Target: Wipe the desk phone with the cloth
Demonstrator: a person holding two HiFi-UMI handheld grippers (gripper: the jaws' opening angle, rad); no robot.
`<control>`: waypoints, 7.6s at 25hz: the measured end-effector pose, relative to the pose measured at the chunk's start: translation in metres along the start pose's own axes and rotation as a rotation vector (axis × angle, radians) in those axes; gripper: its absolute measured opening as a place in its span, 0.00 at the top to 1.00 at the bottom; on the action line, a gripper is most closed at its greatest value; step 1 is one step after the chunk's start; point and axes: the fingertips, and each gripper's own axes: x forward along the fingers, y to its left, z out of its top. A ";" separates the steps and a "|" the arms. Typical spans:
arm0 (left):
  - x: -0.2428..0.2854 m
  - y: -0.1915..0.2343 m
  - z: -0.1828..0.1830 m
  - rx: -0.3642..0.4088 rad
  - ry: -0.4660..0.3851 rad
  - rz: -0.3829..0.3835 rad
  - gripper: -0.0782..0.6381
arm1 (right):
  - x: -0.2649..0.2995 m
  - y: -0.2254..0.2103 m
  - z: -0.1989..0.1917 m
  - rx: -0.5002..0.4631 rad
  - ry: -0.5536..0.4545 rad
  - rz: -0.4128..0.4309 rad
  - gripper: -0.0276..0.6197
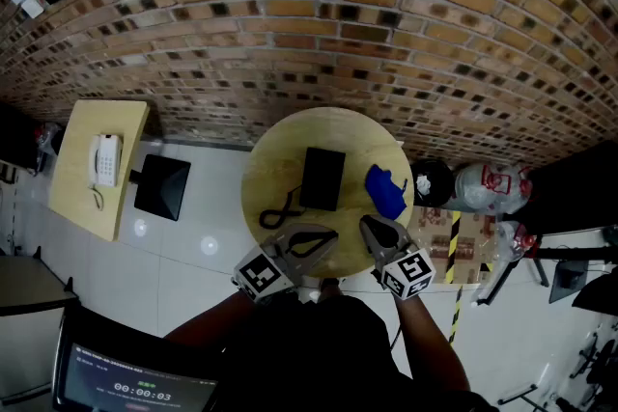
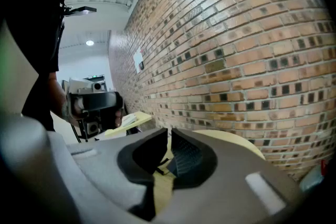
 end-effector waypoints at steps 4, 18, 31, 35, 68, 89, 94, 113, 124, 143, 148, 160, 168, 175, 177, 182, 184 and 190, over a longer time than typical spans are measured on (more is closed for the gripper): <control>0.017 0.009 -0.006 -0.007 0.010 0.001 0.90 | 0.014 -0.042 -0.021 -0.020 0.060 -0.035 0.93; 0.066 0.024 -0.020 -0.030 0.034 0.007 0.90 | 0.058 -0.178 -0.159 0.027 0.447 -0.134 0.61; 0.068 0.034 -0.037 -0.079 0.070 0.064 0.90 | 0.087 -0.234 -0.223 0.069 0.650 -0.118 0.58; 0.065 0.035 -0.040 -0.098 0.079 0.080 0.90 | 0.088 -0.234 -0.226 0.051 0.661 -0.119 0.61; -0.044 0.063 -0.026 -0.103 -0.023 0.302 0.90 | 0.218 -0.092 -0.124 -0.345 0.564 0.197 0.82; -0.048 0.064 -0.026 -0.115 -0.046 0.272 0.90 | 0.187 -0.043 -0.164 -0.272 0.587 0.241 0.82; -0.061 0.068 -0.026 -0.114 -0.057 0.301 0.90 | 0.229 -0.077 -0.104 -0.324 0.505 0.183 0.82; -0.085 0.071 -0.035 -0.129 -0.065 0.358 0.90 | 0.225 -0.012 -0.176 -0.367 0.633 0.285 0.82; -0.060 0.067 -0.037 -0.116 -0.039 0.298 0.90 | 0.186 -0.024 -0.166 -0.251 0.538 0.225 0.82; 0.011 0.055 -0.043 -0.118 0.012 0.178 0.90 | 0.084 -0.219 -0.227 0.076 0.643 -0.197 0.81; 0.022 0.052 -0.045 -0.121 0.025 0.173 0.90 | 0.085 -0.228 -0.225 0.046 0.653 -0.188 0.73; 0.018 0.047 -0.038 -0.111 0.015 0.147 0.90 | 0.077 -0.242 -0.176 0.046 0.498 -0.256 0.59; 0.000 0.042 -0.019 -0.063 -0.017 0.111 0.90 | 0.056 -0.148 -0.075 0.112 0.178 -0.089 0.59; -0.027 0.037 0.011 -0.017 -0.064 0.078 0.90 | 0.026 -0.042 0.026 -0.009 -0.050 -0.024 0.59; -0.036 0.034 0.017 0.007 -0.072 0.065 0.90 | 0.019 -0.010 0.049 -0.050 -0.098 -0.003 0.59; -0.056 0.020 0.029 0.023 -0.087 0.033 0.90 | 0.004 0.062 0.080 -0.106 -0.181 0.102 0.62; -0.062 0.016 0.033 0.039 -0.098 0.020 0.90 | 0.001 0.078 0.081 -0.096 -0.194 0.120 0.74; -0.074 -0.001 0.023 0.063 -0.077 -0.022 0.90 | -0.005 0.108 0.068 -0.067 -0.200 0.106 0.96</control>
